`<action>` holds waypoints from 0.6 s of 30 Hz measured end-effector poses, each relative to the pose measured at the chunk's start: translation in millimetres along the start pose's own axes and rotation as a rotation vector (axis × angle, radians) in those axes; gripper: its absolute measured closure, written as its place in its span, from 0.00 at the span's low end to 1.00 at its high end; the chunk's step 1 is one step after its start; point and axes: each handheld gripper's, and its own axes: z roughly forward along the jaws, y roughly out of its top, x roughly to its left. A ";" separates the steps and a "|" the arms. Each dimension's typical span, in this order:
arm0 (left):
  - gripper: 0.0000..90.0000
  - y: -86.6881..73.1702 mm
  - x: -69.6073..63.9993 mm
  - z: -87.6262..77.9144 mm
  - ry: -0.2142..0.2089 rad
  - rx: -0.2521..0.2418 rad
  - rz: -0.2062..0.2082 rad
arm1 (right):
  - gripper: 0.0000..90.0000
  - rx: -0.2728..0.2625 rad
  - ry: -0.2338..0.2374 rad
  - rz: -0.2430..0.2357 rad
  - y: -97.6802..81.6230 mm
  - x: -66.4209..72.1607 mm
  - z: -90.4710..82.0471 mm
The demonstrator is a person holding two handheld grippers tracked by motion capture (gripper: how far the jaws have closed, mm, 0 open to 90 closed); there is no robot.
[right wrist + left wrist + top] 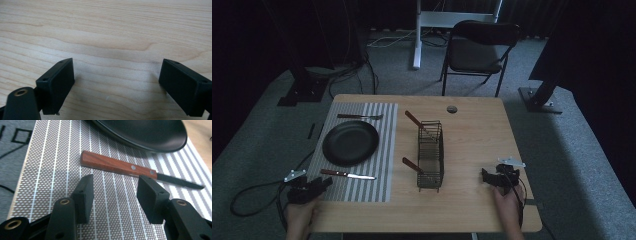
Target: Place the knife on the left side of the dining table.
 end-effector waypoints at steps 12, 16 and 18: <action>0.54 -8.7 -34.6 -8.2 -0.036 -0.034 0.127 | 0.13 0.000 0.000 0.000 0.0 0.0 0.0; 0.54 -12.8 -41.8 -7.2 -0.071 -0.029 0.133 | 0.13 0.000 0.000 0.000 0.0 0.0 0.0; 0.54 -15.6 -44.0 -5.3 -0.074 -0.028 0.138 | 0.13 0.000 0.000 0.000 0.0 0.0 0.0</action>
